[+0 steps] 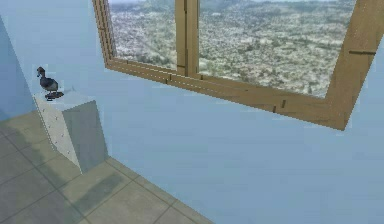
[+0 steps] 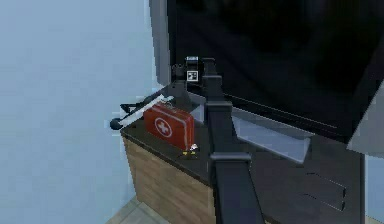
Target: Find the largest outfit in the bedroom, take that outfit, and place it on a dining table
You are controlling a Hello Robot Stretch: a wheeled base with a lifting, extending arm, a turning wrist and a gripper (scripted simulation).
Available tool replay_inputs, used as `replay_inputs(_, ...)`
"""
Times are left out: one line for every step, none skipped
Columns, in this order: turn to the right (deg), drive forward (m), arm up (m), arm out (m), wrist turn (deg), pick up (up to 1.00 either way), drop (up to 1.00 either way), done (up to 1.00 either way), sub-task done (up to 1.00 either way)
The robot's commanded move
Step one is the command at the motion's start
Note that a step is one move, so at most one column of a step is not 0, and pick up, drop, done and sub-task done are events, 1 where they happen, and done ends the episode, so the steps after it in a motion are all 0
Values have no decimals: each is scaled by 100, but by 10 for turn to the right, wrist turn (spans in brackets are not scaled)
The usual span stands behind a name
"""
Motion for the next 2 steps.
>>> replay_inputs(0,0,0,0,450,0,0,0,0)
replay_inputs(0,0,0,0,450,0,0,0,0)
